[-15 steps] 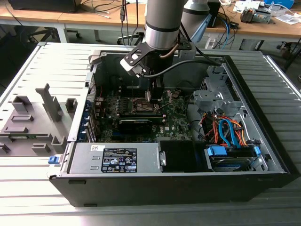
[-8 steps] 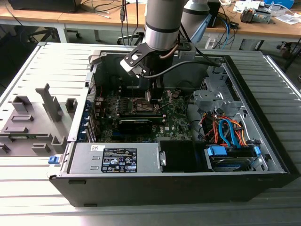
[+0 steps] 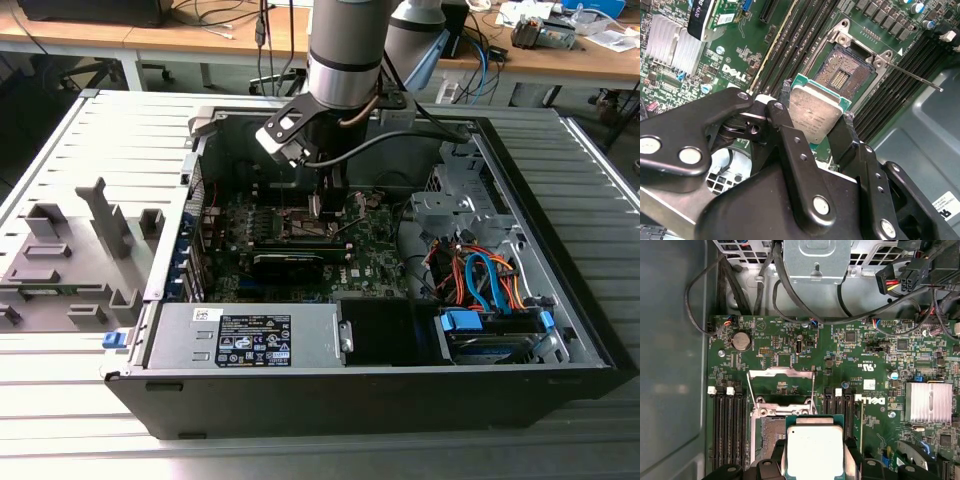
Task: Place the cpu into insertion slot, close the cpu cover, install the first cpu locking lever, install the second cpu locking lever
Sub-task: 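Place the cpu into insertion slot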
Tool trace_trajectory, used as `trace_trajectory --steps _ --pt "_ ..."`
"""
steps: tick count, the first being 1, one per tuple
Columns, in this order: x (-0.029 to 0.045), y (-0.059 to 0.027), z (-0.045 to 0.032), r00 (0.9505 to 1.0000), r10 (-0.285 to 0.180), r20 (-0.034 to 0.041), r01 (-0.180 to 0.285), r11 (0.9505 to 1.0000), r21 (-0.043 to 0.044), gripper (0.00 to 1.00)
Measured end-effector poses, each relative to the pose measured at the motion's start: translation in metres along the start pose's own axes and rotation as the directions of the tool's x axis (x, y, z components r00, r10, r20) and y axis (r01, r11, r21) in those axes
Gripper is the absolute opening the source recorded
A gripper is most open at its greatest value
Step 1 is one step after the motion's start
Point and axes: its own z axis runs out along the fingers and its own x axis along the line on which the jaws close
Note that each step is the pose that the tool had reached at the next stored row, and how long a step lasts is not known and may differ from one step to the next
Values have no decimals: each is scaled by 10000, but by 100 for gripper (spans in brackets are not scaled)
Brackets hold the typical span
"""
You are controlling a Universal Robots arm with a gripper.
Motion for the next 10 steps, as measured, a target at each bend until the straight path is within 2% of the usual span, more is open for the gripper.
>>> trace_trajectory --steps 10 --pt "0 0 22 10000 0 -1 0 10000 0 54"
